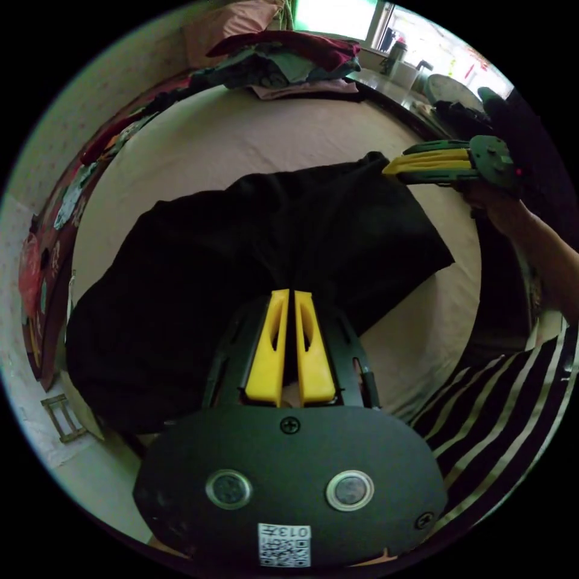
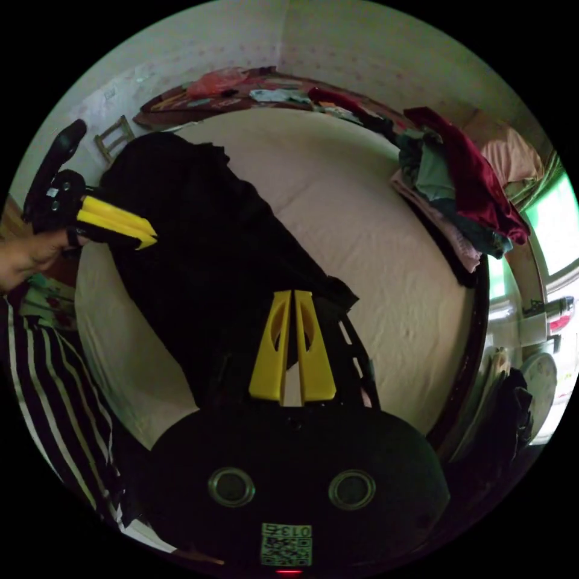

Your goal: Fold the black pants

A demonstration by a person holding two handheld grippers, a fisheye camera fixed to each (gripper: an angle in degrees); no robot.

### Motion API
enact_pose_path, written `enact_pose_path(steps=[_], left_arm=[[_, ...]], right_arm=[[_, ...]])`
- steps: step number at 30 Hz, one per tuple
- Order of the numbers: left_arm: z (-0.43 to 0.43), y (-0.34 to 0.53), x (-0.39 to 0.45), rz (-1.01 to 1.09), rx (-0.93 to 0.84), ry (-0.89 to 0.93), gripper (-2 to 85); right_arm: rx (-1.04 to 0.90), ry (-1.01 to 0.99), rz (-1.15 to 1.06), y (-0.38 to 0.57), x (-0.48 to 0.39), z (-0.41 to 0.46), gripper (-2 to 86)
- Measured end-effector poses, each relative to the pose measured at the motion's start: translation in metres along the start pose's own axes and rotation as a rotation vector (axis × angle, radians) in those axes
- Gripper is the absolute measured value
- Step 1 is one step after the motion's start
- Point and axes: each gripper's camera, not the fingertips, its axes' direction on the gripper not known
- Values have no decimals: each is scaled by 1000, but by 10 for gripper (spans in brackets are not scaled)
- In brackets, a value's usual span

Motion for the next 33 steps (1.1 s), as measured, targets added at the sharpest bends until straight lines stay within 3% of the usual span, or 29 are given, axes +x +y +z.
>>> enact_pose_path(steps=[3, 7, 10, 12, 15, 20, 24, 28, 31, 33], left_arm=[[16, 9, -4, -21, -27, 12, 5], [11, 17, -6, -26, -10, 15, 4], [-6, 36, -15, -94, 63, -14, 1], [-32, 58, -20, -176, 200, -156, -2], [-49, 60, -8, -123, 306, -113, -3], [-9, 34, 43, 102, 180, -61, -3], [27, 42, 45, 105, 52, -34, -3], [28, 62, 47, 106, 67, -48, -4], [26, 73, 52, 105, 71, -56, -4], [20, 83, 52, 68, 69, -56, -4]], right_arm=[[11, -4, -74, 5, -25, 0, 2], [-115, -4, -141, 12, -53, 28, 1], [-80, 13, -128, 19, -60, 28, 1], [-72, 20, -135, 24, -66, 28, 1], [-52, 41, -149, 35, -74, 28, 1], [-41, 46, -118, 50, -76, 10, -1], [19, 97, -8, 62, -58, -6, -2], [46, 119, 44, 68, -45, 5, -1], [-92, 89, 67, 75, -36, 35, -1], [-68, 42, 109, 84, -29, 32, -1]])
